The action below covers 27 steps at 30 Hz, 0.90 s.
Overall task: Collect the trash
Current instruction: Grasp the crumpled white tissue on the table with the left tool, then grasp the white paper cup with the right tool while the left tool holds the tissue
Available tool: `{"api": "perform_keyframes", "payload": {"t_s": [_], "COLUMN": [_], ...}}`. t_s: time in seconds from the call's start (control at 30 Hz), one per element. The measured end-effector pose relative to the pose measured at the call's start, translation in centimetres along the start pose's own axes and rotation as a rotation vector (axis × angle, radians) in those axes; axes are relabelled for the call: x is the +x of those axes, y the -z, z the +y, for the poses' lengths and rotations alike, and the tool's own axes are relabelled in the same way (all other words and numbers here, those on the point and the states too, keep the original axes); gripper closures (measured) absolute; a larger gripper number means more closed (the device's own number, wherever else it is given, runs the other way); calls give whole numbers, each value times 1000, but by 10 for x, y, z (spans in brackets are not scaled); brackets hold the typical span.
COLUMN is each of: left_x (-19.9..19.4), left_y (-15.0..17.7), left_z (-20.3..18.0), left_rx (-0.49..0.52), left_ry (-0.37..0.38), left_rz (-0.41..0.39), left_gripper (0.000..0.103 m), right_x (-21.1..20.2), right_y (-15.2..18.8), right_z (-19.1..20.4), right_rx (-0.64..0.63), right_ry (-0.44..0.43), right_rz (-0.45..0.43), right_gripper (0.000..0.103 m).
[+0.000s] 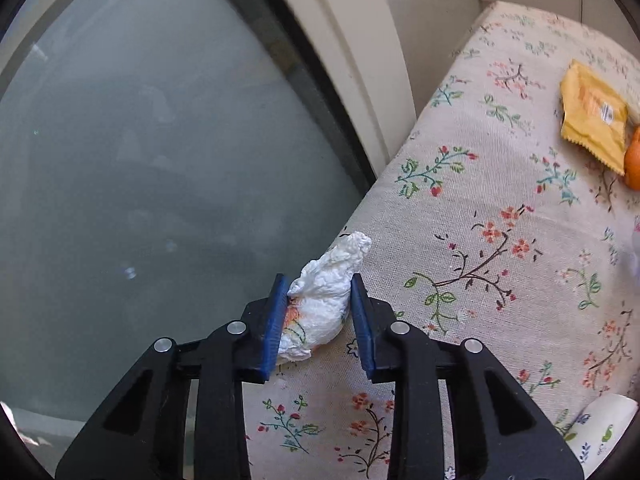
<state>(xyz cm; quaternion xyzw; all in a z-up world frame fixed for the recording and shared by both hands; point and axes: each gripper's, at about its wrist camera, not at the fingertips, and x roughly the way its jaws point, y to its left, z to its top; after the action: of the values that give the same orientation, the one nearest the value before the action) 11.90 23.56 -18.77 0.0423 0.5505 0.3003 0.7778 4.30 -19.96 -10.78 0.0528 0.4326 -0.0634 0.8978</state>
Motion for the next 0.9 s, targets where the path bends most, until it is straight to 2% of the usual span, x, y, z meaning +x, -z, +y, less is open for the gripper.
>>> {"api": "perform_keyframes", "payload": {"t_s": [0.13, 0.27, 0.37, 0.5, 0.6, 0.7, 0.8, 0.9], "left_x": [-21, -55, -94, -138, -172, -198, -215, -221], "left_y": [9, 17, 23, 37, 47, 49, 51, 50], "left_z": [-4, -14, -21, -21, -10, -7, -10, -15], "left_rx": [-1, -2, 8, -6, -20, -12, 32, 65], "left_ry": [43, 140, 206, 320, 421, 525, 627, 684], "left_rz": [-44, -107, -187, -273, -344, -403, -438, -458], "left_gripper": [77, 78, 78, 78, 78, 78, 78, 78], "right_x": [-2, -7, -19, -39, -43, -31, -7, 17], "right_y": [-1, 1, 3, 11, 19, 24, 34, 50], "right_z": [0, 3, 9, 34, 55, 67, 84, 108], "right_rx": [-2, -18, -48, -152, -210, -183, -106, -75], "right_ry": [-4, -38, -144, -336, -370, -439, -618, -688], "right_rz": [-7, -21, -51, -87, -78, 2, 173, 296], "right_gripper": [6, 6, 6, 6, 6, 6, 6, 6]}}
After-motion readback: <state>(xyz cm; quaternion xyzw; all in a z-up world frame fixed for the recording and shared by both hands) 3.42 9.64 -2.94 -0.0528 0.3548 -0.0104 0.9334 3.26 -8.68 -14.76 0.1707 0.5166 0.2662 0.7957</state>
